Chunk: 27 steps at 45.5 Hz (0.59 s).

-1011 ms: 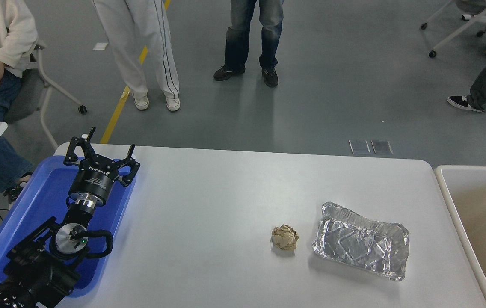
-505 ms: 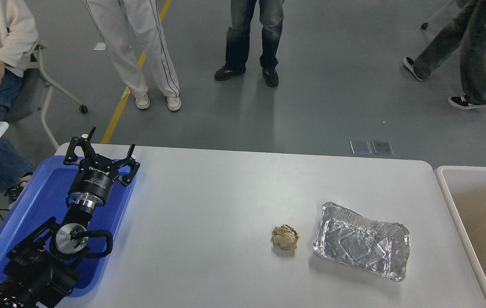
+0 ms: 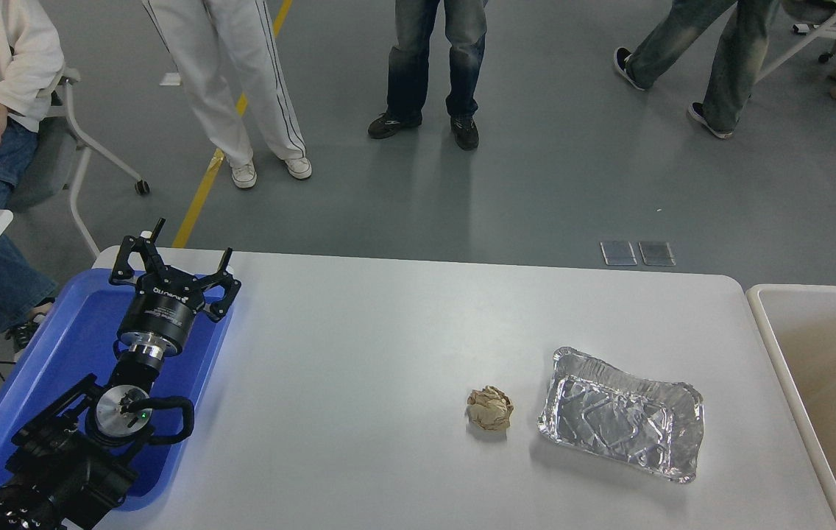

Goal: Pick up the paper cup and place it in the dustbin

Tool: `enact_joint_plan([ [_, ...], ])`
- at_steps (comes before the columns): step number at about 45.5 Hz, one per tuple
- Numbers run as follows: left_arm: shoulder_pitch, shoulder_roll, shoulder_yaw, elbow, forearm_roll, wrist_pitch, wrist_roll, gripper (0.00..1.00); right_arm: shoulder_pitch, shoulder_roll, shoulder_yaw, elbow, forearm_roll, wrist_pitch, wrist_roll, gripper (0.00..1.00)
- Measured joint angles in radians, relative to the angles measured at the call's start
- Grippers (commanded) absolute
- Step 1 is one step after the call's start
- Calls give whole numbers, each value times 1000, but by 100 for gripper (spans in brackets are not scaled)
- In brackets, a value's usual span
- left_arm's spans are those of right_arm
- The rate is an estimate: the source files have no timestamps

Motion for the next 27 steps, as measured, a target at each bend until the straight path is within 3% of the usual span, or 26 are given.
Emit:
enact_joint_plan([
  [2, 0, 0, 0, 0, 0, 0, 0, 100, -2, 2, 1, -1, 0, -1, 0, 91],
  [3, 0, 0, 0, 0, 0, 0, 0, 100, -2, 2, 1, -1, 0, -2, 0, 100],
  [27, 0, 0, 0, 0, 0, 0, 0, 100, 24, 1, 64, 35, 2, -3, 2, 100],
])
